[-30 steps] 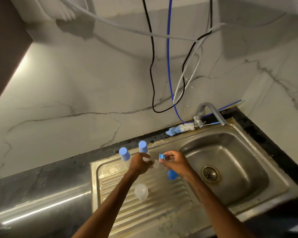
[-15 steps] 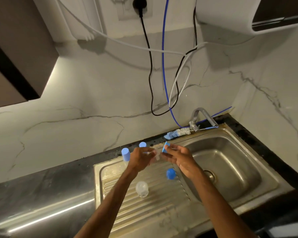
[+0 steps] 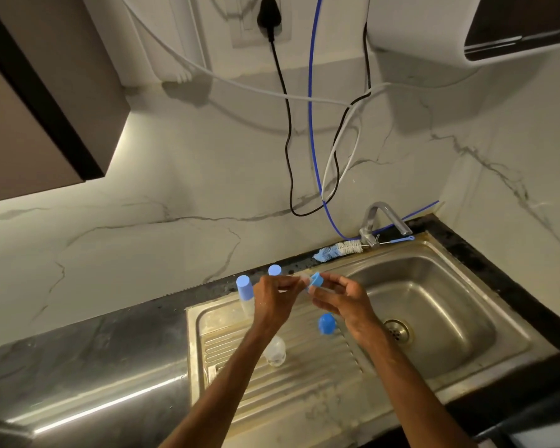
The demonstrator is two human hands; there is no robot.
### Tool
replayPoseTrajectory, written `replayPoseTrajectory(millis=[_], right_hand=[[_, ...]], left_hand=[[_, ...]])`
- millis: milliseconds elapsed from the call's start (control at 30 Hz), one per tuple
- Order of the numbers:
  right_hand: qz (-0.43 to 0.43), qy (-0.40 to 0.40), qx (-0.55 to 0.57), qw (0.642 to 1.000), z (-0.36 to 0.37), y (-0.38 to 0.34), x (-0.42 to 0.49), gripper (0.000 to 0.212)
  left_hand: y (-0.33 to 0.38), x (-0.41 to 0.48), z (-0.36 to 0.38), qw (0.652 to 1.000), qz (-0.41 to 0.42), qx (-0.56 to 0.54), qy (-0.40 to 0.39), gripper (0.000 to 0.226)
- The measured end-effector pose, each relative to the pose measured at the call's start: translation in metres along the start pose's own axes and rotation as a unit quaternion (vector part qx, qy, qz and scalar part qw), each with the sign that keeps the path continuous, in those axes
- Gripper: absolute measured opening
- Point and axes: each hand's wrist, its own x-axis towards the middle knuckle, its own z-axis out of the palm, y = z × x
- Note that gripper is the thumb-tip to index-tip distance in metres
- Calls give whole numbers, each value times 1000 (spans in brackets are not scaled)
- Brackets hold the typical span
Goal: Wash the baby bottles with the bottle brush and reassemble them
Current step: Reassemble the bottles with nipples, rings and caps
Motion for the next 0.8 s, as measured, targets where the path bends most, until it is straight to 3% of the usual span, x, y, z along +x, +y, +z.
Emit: replayPoseTrajectory(millis=[433,667,800], right_hand=[[-65,-17,-90,994,-10,-3,3,47],[-79,-33,-109,990,-8,-1,6,44],[-116,-11,-143,983,-10,1,8,49]], left_hand=[[11,7,-8,988,102,118,-10,15],[-1,6,-3,992,89,65,-58,14],[-9,7,-6,991,20,-27,-130,18]])
